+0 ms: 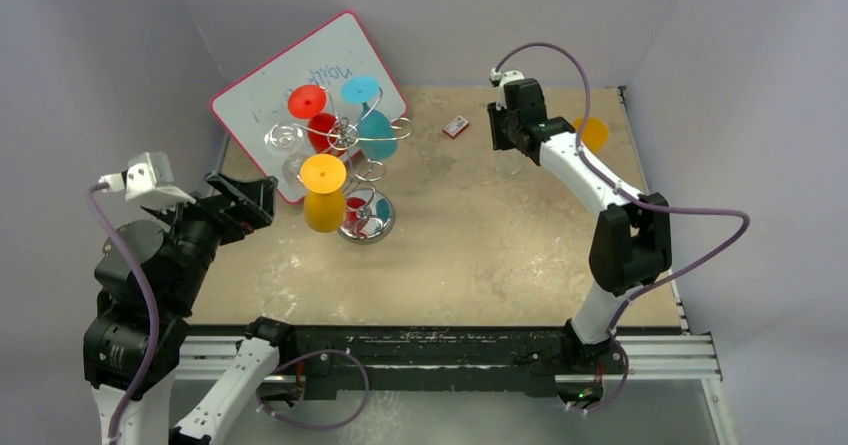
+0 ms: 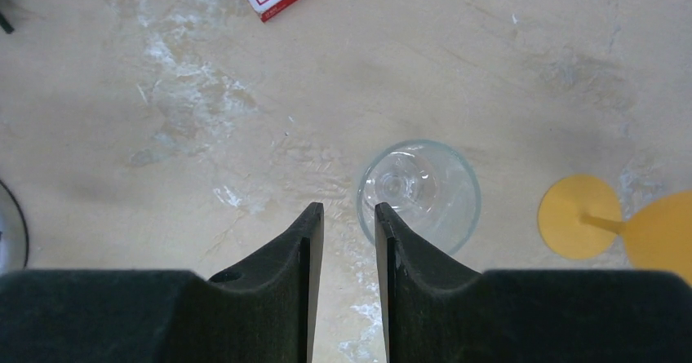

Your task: Place the wine glass upside down on the wine glass rack

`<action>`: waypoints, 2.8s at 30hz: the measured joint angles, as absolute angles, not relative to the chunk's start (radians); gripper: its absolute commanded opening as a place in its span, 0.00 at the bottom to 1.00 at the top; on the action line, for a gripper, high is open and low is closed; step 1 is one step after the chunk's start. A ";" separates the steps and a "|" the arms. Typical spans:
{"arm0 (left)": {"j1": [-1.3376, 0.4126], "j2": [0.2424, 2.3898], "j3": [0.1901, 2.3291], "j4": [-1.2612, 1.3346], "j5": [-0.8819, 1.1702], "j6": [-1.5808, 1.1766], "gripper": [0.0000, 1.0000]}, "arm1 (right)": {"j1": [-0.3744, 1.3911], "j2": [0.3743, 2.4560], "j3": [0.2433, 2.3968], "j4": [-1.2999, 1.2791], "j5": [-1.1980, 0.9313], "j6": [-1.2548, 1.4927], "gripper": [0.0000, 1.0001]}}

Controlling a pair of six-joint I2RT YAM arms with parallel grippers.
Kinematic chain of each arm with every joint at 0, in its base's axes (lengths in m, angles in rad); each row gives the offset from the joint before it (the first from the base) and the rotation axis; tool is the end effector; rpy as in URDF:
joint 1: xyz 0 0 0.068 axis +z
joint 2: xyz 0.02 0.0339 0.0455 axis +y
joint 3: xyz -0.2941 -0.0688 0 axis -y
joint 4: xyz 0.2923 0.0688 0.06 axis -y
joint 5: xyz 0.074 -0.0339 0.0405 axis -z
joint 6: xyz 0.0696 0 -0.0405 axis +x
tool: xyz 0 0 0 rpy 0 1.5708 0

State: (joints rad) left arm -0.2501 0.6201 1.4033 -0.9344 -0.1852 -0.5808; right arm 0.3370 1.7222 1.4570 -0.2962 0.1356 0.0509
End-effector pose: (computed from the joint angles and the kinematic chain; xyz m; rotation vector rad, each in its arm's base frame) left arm 0.0867 -0.0089 0.5117 -0.4222 1.6887 -0.4543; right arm 0.4591 0.1509 0.3094 -0.2242 2.1158 0.0847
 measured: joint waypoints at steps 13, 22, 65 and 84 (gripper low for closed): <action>-0.251 0.632 1.397 -0.933 -0.029 -0.537 0.98 | 0.324 1.796 1.475 -0.297 0.138 0.033 0.27; -0.251 0.595 1.383 -0.938 0.025 -0.538 0.96 | 0.324 1.861 1.475 -0.307 0.145 0.033 0.20; -0.251 0.451 1.295 -0.719 0.233 -0.314 0.93 | 0.387 1.208 1.222 -0.511 -0.607 0.107 0.00; -0.202 0.459 1.102 -0.554 0.614 -0.199 0.89 | 0.390 0.984 0.955 0.141 -1.184 0.641 0.00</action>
